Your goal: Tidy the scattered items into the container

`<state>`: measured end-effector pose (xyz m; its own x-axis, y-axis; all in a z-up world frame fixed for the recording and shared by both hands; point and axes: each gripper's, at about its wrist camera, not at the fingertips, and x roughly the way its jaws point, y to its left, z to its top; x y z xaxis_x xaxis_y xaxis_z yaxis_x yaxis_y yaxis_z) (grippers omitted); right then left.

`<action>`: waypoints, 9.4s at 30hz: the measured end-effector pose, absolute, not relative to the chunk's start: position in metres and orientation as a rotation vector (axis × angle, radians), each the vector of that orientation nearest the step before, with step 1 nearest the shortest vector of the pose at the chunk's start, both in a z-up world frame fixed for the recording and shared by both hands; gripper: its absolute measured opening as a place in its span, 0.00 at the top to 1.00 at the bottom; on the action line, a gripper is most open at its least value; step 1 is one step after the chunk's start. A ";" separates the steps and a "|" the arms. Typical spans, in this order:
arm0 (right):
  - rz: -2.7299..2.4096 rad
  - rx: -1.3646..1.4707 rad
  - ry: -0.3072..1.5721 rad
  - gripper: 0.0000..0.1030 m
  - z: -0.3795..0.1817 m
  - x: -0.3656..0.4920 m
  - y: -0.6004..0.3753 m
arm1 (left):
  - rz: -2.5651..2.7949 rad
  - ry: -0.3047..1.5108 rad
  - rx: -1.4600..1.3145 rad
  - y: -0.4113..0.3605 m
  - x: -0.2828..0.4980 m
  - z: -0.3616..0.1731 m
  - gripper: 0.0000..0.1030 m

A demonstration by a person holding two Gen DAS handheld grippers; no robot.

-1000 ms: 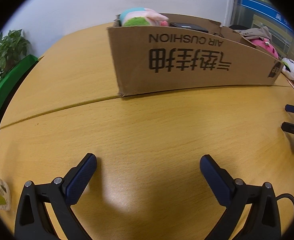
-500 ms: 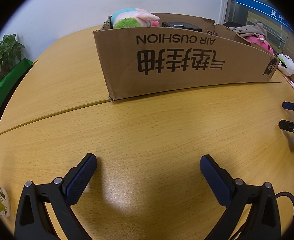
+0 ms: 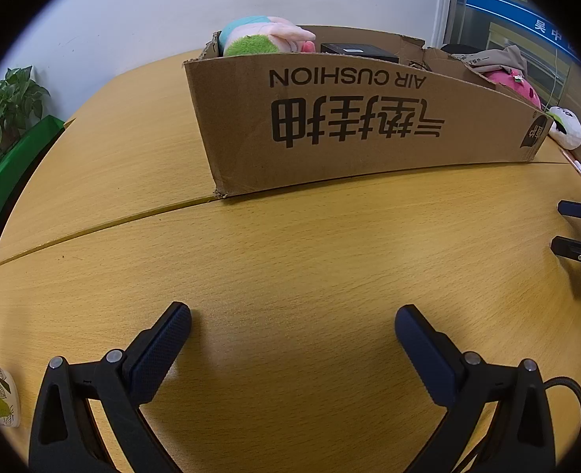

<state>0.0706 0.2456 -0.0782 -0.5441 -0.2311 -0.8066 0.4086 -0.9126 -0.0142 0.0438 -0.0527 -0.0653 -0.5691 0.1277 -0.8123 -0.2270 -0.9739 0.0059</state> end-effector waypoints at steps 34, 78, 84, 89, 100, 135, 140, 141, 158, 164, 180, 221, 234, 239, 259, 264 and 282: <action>-2.458 1.242 0.286 0.00 -0.078 0.070 0.246 | 2.612 0.165 -1.339 -0.052 0.043 -0.066 0.00; -2.451 1.239 0.289 0.00 -0.105 0.063 0.243 | 2.582 0.187 -1.323 -0.053 0.048 -0.048 0.00; -2.451 1.238 0.289 0.00 -0.108 0.062 0.244 | 2.582 0.188 -1.323 -0.053 0.047 -0.046 0.00; -2.451 1.238 0.290 0.00 -0.109 0.061 0.244 | 2.572 0.196 -1.318 -0.052 0.047 -0.044 0.00; -2.450 1.238 0.290 0.00 -0.111 0.061 0.243 | 2.549 0.214 -1.304 -0.053 0.056 -0.042 0.00; -2.545 1.338 0.252 0.00 -0.087 0.123 0.249 | 2.674 0.145 -1.314 -0.079 0.105 -0.041 0.02; -2.577 1.191 0.213 0.00 -0.059 0.159 0.248 | 2.867 -0.066 -1.186 -0.084 0.138 0.014 0.02; -2.574 1.153 0.210 0.01 -0.053 0.165 0.244 | 2.875 -0.090 -1.170 -0.086 0.143 0.022 0.02; -2.365 1.041 0.095 0.00 -0.003 0.171 0.139 | 2.870 -0.180 -1.111 -0.070 0.115 0.061 0.13; -2.158 1.099 0.005 0.00 -0.016 0.138 0.068 | 2.753 -0.271 -1.246 -0.091 0.056 0.042 0.13; -1.957 1.177 0.025 0.22 -0.060 0.110 -0.023 | 2.409 -0.682 -1.395 -0.127 0.014 -0.029 0.23; -2.170 0.538 -0.121 0.30 0.265 0.010 0.104 | 2.683 -0.136 -0.753 -0.043 -0.164 0.339 0.32; -2.172 0.710 -0.153 0.30 0.189 -0.084 0.099 | 2.613 -0.177 -0.936 -0.056 -0.274 0.257 0.32; -2.167 0.809 -0.174 0.30 0.143 -0.095 0.110 | 2.547 -0.186 -1.056 -0.055 -0.300 0.205 0.32; -2.080 1.256 -0.178 0.30 -0.067 -0.052 0.150 | 2.347 -0.049 -1.517 -0.053 -0.326 0.028 0.24; -2.094 1.239 -0.138 0.30 -0.063 -0.023 0.168 | 2.320 -0.122 -1.503 -0.063 -0.320 0.032 0.24; -2.019 1.298 -0.052 0.08 -0.002 0.098 0.308 | 2.488 -0.136 -1.388 -0.096 -0.262 0.095 0.23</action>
